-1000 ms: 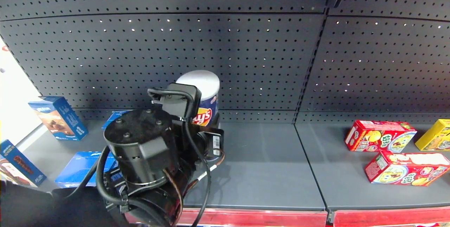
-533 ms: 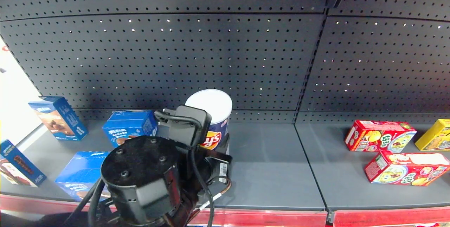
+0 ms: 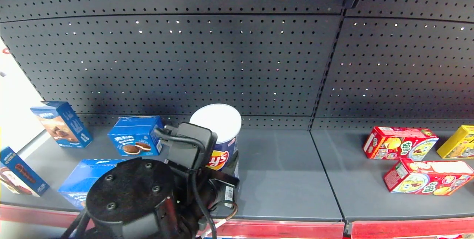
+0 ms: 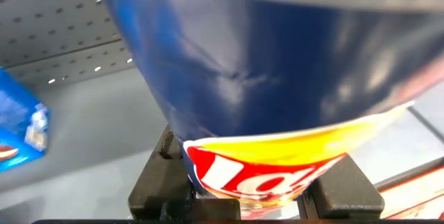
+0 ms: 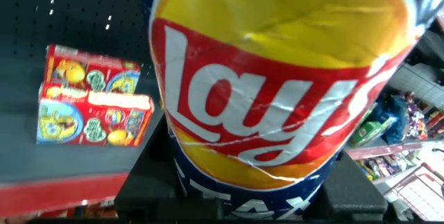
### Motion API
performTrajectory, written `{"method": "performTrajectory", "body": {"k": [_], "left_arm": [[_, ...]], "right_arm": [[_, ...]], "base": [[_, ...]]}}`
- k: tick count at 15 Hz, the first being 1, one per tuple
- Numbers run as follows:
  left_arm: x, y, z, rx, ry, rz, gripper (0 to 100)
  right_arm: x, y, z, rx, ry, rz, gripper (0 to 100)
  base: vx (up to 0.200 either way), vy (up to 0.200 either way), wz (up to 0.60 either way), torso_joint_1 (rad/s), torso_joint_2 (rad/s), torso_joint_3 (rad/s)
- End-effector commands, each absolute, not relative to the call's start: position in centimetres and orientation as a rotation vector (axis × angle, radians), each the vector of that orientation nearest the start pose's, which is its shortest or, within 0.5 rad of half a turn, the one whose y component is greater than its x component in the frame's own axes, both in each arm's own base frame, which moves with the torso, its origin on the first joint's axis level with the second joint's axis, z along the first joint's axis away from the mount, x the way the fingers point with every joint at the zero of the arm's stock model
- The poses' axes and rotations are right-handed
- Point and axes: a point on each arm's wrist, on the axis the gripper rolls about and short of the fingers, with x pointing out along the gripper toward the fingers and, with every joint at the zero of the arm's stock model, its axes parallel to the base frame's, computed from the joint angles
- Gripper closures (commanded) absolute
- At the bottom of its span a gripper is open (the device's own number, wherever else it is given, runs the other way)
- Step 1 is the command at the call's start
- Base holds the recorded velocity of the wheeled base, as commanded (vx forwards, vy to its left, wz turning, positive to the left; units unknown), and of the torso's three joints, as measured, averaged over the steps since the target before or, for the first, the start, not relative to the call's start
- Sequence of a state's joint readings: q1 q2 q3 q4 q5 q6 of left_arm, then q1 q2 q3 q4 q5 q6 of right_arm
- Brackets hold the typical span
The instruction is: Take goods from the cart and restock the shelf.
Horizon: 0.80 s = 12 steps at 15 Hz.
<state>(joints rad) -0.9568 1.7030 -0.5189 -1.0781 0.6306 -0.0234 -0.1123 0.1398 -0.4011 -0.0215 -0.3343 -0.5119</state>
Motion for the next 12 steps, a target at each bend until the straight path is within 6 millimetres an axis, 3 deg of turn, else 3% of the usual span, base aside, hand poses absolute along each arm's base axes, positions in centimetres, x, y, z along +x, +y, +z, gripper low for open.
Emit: {"method": "performTrajectory", "body": {"k": [1, 5, 12], "left_arm": [[17.9, -23.2, 14.4, 0.068, 0.096, -0.327, 100], [18.5, -24.1, 13.0, 0.064, 0.131, -0.324, 100], [18.7, -23.8, 13.0, 0.045, 0.137, -0.31, 100]], "right_arm": [[-5.6, -0.1, 18.5, -0.467, -0.176, -0.509, 100], [-5.7, -0.1, 18.3, -0.468, -0.167, -0.506, 100], [-5.7, -0.1, 18.2, -0.47, -0.162, -0.502, 100]], "base": [[0.0, 0.0, 0.0, 0.0, 0.0, 0.0], [0.0, 0.0, 0.0, 0.0, 0.0, 0.0], [0.0, 0.0, 0.0, 0.0, 0.0, 0.0]]}}
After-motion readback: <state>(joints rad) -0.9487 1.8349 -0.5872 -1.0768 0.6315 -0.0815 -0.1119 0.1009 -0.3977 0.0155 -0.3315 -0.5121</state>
